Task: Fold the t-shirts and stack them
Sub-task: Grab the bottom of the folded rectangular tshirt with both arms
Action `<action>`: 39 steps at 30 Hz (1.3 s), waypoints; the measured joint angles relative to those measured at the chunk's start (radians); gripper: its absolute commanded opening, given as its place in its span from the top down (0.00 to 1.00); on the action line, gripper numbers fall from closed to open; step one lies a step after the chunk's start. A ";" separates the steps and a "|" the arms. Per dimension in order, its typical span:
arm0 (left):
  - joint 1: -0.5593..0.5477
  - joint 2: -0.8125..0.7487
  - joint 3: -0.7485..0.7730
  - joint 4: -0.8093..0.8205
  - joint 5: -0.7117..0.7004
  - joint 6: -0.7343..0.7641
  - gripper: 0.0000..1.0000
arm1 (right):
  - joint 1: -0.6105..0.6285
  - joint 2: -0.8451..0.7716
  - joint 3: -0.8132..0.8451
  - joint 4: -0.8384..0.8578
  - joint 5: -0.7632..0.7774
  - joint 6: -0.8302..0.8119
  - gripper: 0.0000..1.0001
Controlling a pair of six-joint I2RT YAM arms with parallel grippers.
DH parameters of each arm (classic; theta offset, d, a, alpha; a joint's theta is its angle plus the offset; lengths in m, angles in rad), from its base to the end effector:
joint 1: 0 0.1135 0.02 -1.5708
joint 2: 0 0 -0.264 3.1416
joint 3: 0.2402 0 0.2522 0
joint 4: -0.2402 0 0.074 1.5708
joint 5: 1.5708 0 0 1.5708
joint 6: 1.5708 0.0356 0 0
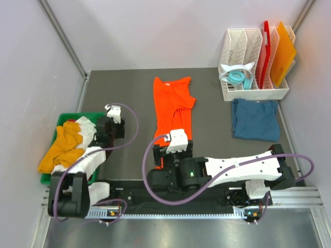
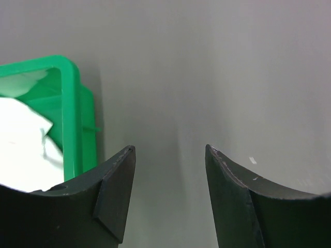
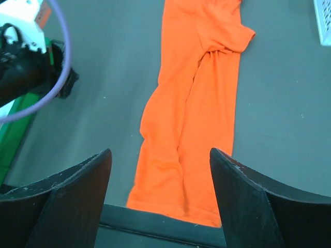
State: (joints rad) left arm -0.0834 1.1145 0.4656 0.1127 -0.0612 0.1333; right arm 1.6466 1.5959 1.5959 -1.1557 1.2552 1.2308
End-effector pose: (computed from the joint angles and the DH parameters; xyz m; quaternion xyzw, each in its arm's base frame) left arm 0.2286 -0.0169 0.1943 0.0789 0.8653 0.0389 0.4935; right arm 0.0106 0.3076 0.3596 -0.0451 0.8000 0.0897 0.5916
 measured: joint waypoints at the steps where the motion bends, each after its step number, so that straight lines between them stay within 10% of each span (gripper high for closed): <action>1: 0.032 0.035 -0.022 0.076 0.037 -0.006 0.40 | 0.020 0.005 0.008 -0.029 0.018 0.024 0.20; 10: 0.105 0.301 -0.155 0.585 0.222 -0.057 0.37 | 0.052 0.000 0.022 -0.160 0.101 0.091 0.14; 15: 0.105 0.394 -0.188 0.865 0.259 -0.083 0.01 | 0.052 -0.031 0.029 -0.169 0.137 0.090 0.12; 21: 0.102 0.459 -0.288 1.070 0.285 -0.085 0.01 | 0.028 -0.066 0.026 -0.172 0.150 0.112 0.12; 33: 0.101 0.472 -0.183 1.037 0.143 -0.148 0.01 | -0.186 -0.233 -0.107 -0.170 0.189 0.103 0.05; 39: 0.100 0.472 -0.182 1.026 0.097 -0.163 0.01 | -0.488 -0.440 -0.400 0.240 0.154 -0.449 0.04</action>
State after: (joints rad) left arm 0.0170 1.5867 0.2832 1.1389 0.0353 -0.0292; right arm 1.1584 1.1557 1.1961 -0.9154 1.4094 0.7818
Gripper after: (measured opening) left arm 0.989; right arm 0.958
